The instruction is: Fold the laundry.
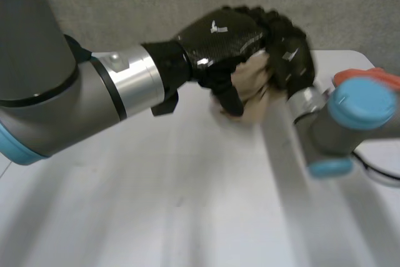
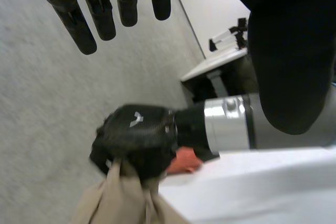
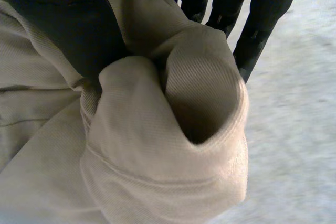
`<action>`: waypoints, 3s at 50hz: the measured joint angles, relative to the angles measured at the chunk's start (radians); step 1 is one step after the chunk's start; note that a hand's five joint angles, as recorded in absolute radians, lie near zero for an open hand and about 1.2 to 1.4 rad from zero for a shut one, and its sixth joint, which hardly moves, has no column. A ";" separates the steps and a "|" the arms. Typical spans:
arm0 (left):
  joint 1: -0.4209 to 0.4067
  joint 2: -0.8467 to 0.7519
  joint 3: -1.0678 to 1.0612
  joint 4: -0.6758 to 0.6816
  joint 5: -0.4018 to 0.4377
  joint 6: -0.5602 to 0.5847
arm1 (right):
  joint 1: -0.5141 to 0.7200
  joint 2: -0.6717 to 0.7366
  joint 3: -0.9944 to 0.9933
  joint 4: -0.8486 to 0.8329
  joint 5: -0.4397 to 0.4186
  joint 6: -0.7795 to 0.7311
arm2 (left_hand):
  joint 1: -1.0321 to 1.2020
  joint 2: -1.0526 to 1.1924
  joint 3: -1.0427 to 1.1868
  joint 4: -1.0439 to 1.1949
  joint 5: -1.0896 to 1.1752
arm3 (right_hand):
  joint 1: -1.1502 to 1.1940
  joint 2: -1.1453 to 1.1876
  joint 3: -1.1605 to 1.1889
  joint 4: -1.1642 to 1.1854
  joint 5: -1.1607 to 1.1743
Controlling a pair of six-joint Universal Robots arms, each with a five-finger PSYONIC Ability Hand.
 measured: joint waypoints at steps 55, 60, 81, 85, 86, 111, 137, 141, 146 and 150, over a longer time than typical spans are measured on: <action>-0.007 -0.021 0.038 0.060 -0.222 -0.062 | -0.826 -0.071 -0.433 0.676 -0.107 -0.271 | -0.001 0.000 0.000 0.000 0.000 | -0.796 -0.930 -0.949 -0.991 -0.871; 0.006 0.005 0.124 0.061 -0.322 -0.062 | -0.696 -0.135 -0.463 0.525 -0.072 -0.269 | -0.001 0.000 0.000 0.000 0.000 | -0.796 -0.930 -0.949 -0.991 -0.871; 0.574 -0.327 0.228 0.171 -0.648 0.428 | -0.156 -0.356 0.332 0.159 -0.402 -0.121 | -0.001 0.000 0.000 0.000 0.000 | -0.796 -0.930 -0.949 -0.991 -0.871; 0.628 -0.512 0.256 0.328 -0.625 0.533 | -0.143 -0.322 0.423 0.165 -0.396 -0.152 | 0.000 0.000 0.000 0.000 0.000 | -0.796 -0.930 -0.949 -0.991 -0.871; 0.635 -0.539 0.262 0.351 -0.618 0.542 | -0.142 -0.317 0.433 0.166 -0.395 -0.157 | 0.001 0.000 0.000 0.000 0.000 | -0.796 -0.930 -0.949 -0.991 -0.871; 0.417 -0.251 0.092 0.659 -0.642 0.473 | -0.155 -0.293 0.487 0.166 -0.305 -0.242 | 0.968 1.004 0.982 0.998 0.946 | -0.796 -0.930 -0.949 -0.991 -0.871; -0.189 -0.116 -0.493 0.362 -0.577 0.090 | -0.186 -0.363 0.480 0.203 -0.168 -0.230 | 0.043 0.041 0.025 0.024 0.004 | -0.796 -0.930 -0.949 -0.991 -0.871; -0.135 -0.059 -0.447 0.290 -0.612 0.114 | -0.175 -0.365 0.474 0.259 -0.168 -0.225 | 0.043 0.040 0.025 0.024 0.004 | -0.796 -0.930 -0.949 -0.991 -0.871; 0.006 0.064 -0.412 0.265 -0.634 0.124 | -0.120 -0.379 0.453 0.388 -0.162 -0.169 | 0.043 0.040 0.025 0.024 0.004 | -0.796 -0.930 -0.949 -0.991 -0.871; 0.108 0.105 -0.396 0.261 -0.636 0.128 | -0.067 -0.388 0.431 0.495 -0.157 -0.081 | 0.043 0.040 0.025 0.024 0.004 | -0.796 -0.930 -0.949 -0.991 -0.871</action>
